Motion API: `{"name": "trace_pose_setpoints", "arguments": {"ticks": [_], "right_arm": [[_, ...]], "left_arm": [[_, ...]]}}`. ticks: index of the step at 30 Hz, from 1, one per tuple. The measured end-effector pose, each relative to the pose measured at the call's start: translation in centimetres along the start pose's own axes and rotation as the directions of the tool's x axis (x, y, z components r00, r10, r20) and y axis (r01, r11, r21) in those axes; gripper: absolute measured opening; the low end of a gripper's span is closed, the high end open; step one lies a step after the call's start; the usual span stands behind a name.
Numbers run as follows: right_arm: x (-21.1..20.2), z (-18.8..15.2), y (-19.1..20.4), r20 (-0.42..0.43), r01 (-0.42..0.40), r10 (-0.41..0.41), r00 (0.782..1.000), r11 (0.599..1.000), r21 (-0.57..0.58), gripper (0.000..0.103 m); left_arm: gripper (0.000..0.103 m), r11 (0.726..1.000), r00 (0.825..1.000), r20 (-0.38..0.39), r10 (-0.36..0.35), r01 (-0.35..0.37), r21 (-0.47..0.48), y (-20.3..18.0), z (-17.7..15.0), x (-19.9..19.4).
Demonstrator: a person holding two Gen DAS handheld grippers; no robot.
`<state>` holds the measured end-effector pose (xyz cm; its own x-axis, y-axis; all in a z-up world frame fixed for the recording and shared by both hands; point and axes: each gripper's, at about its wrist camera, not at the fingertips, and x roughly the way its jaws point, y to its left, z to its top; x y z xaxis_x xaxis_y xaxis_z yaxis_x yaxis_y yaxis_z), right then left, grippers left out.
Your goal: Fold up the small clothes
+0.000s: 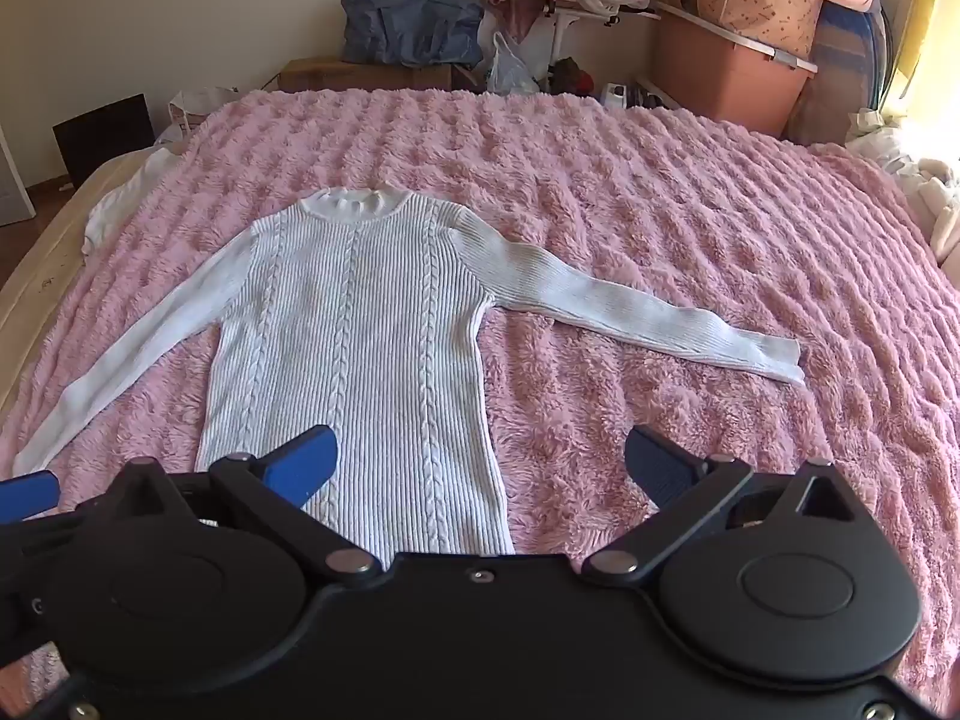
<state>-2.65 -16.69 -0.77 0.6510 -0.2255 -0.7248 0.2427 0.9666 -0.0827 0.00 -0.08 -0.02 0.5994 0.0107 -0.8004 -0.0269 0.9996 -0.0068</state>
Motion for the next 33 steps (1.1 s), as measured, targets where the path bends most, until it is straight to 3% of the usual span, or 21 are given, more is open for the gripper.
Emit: {"name": "trace_pose_setpoints", "arguments": {"ticks": [33], "right_arm": [[0.7,-0.3,-0.1,-0.007,0.004,-0.004,1.000,1.000,-0.007,0.103]], "left_arm": [[0.071,1.000,0.999,-0.037,-0.009,0.008,-0.016,0.2,0.4,1.0]]}}
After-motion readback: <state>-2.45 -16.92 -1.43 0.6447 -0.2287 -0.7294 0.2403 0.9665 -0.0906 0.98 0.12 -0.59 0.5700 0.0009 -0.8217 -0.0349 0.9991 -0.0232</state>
